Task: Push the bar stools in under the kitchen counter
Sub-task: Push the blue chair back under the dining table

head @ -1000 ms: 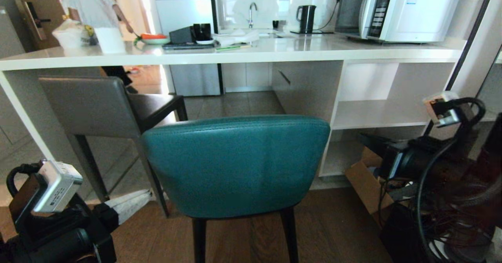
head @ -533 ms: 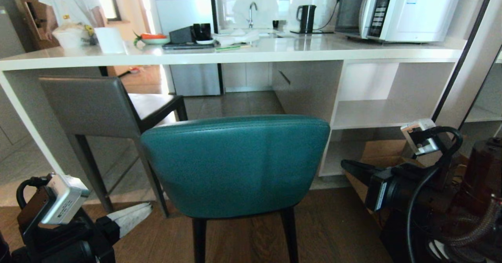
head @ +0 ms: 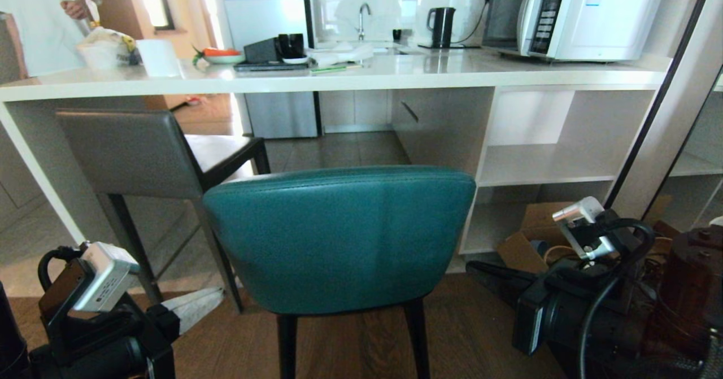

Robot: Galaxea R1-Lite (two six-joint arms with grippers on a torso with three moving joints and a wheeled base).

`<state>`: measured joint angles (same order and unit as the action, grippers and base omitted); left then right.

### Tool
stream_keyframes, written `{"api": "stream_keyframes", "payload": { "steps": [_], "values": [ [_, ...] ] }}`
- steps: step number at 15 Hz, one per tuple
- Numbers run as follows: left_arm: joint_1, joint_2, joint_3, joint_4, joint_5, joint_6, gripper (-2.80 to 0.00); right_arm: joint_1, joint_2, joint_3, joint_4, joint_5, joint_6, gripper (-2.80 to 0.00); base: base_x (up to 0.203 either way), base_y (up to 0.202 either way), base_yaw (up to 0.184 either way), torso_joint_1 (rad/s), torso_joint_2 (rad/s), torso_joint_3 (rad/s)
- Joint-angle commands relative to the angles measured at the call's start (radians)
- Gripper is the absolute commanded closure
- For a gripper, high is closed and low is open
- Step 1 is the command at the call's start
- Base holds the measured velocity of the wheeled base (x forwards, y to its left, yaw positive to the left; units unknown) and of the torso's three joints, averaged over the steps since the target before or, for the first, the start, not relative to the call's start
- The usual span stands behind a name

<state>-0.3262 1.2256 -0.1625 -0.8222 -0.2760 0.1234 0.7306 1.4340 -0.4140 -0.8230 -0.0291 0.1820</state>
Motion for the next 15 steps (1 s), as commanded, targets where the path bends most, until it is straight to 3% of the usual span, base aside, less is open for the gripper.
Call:
{"api": "stream_keyframes", "payload": {
  "steps": [1,8,12,15],
  "values": [
    [-0.001,0.023,-0.003,-0.005,-0.002,0.001,0.00,0.004,-0.002,0.001,-0.005,0.000,0.013,0.00,0.000,0.000,0.000,0.000,0.00,0.000],
    [-0.002,0.092,-0.051,-0.008,-0.001,-0.001,0.00,0.001,0.015,-0.030,-0.009,0.001,0.023,0.00,0.000,0.000,0.000,0.000,0.00,0.000],
    [0.012,0.163,-0.048,-0.119,0.000,-0.014,0.00,-0.013,0.046,-0.071,-0.011,-0.001,0.028,0.00,0.000,0.000,0.000,0.000,0.00,0.000],
    [0.008,0.163,-0.028,-0.127,0.000,-0.016,0.00,-0.022,0.048,-0.074,-0.011,-0.003,0.030,0.00,0.000,0.000,0.000,0.000,0.00,0.000]
  ]
}}
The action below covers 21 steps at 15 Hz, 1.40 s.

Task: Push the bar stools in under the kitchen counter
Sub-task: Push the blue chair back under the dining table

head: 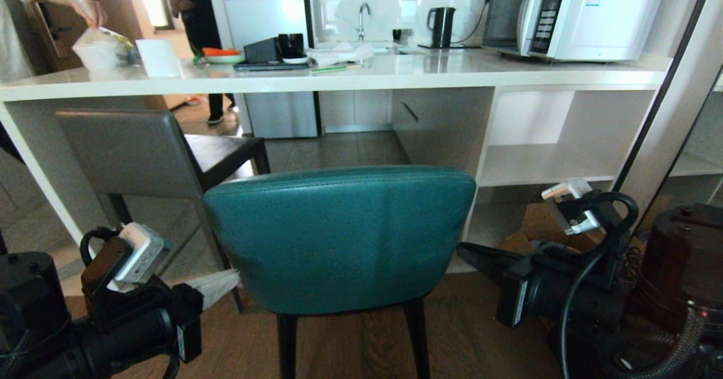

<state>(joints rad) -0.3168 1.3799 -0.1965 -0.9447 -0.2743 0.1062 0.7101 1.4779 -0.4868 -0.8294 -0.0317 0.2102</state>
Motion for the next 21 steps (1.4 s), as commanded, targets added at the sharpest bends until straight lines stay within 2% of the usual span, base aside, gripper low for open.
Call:
{"api": "stream_keyframes", "payload": {
  "steps": [1,4,18,21],
  "values": [
    [-0.002,0.005,0.006,-0.005,-0.001,-0.001,0.00,-0.017,0.004,-0.001,-0.005,0.001,0.000,0.00,0.000,0.000,0.000,0.000,0.00,0.000],
    [0.004,-0.002,0.003,-0.006,0.000,-0.006,0.00,-0.043,0.007,-0.001,-0.005,0.003,0.001,0.00,0.000,0.000,0.000,0.000,0.00,0.000],
    [0.005,-0.002,0.022,-0.005,0.001,-0.016,0.00,-0.057,0.042,-0.026,-0.007,0.010,0.000,0.00,0.000,0.000,0.000,0.000,0.00,0.000],
    [0.005,-0.001,0.019,-0.003,0.030,-0.014,0.00,-0.057,0.048,-0.029,-0.007,0.010,0.000,0.00,0.000,0.000,0.000,0.000,0.00,0.000]
  ]
}}
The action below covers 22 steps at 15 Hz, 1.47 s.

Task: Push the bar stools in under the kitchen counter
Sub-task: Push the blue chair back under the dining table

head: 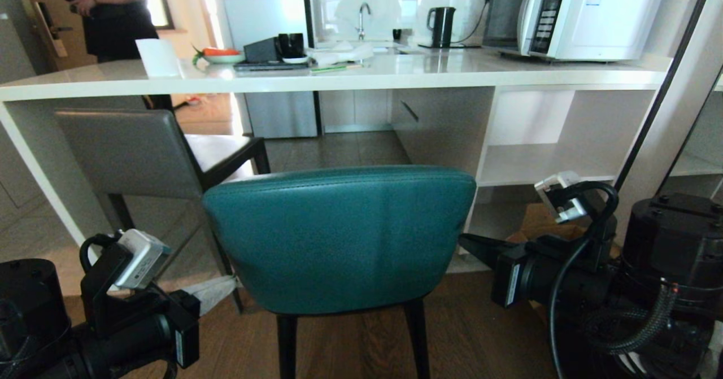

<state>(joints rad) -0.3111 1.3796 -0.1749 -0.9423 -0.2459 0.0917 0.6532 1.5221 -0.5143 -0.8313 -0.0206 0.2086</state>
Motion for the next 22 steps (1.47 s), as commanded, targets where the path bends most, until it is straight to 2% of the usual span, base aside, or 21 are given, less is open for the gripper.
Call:
{"api": "stream_keyframes", "payload": {
  "steps": [1,3,22],
  "values": [
    [0.000,-0.001,-0.001,-0.006,0.006,0.000,0.00,0.000,0.004,-0.001,-0.005,-0.001,0.002,0.00,0.000,0.000,0.000,0.000,0.00,0.000],
    [0.000,0.000,0.002,-0.004,0.008,0.000,0.00,0.000,0.004,0.000,-0.005,-0.001,0.002,0.00,0.080,0.000,0.000,-0.003,0.00,0.003],
    [0.000,-0.004,0.022,-0.006,0.014,0.006,0.00,0.000,0.003,0.007,-0.005,-0.002,0.000,0.00,0.188,0.000,0.002,0.002,0.00,0.004]
  ]
}}
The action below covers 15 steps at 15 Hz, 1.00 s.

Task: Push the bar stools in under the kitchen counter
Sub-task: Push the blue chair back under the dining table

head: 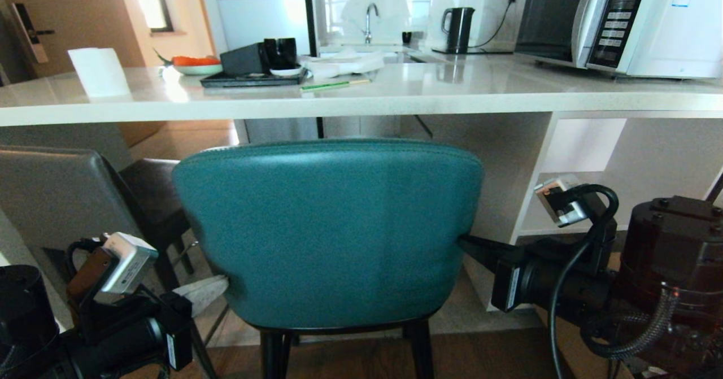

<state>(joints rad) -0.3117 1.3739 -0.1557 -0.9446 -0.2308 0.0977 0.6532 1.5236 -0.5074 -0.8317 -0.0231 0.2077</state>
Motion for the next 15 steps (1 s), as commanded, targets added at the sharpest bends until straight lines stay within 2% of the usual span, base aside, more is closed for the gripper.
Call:
{"api": "stream_keyframes", "payload": {
  "steps": [1,3,10,12,15],
  "values": [
    [0.000,0.000,0.006,-0.005,-0.002,0.001,0.00,0.002,0.001,0.001,-0.004,0.002,0.001,0.00,0.187,0.000,0.004,0.003,0.01,0.006],
    [-0.001,-0.025,0.014,-0.003,-0.004,-0.005,0.00,0.004,-0.003,0.004,-0.004,-0.001,-0.001,0.00,0.117,0.000,0.003,0.008,0.00,0.000],
    [-0.004,-0.220,0.085,0.018,-0.004,-0.004,0.00,0.043,-0.127,0.086,0.009,-0.028,-0.001,0.00,0.000,0.000,0.000,0.000,0.00,0.000],
    [-0.003,-0.325,0.084,0.107,-0.004,-0.005,0.00,0.063,-0.205,0.088,0.088,-0.043,0.001,0.00,0.000,0.000,0.000,0.000,0.00,0.000],
    [-0.005,-0.533,0.049,0.392,-0.006,-0.028,0.00,0.104,-0.319,0.112,0.210,-0.121,0.039,0.00,0.000,0.000,0.000,0.000,0.00,0.000]
  ]
}}
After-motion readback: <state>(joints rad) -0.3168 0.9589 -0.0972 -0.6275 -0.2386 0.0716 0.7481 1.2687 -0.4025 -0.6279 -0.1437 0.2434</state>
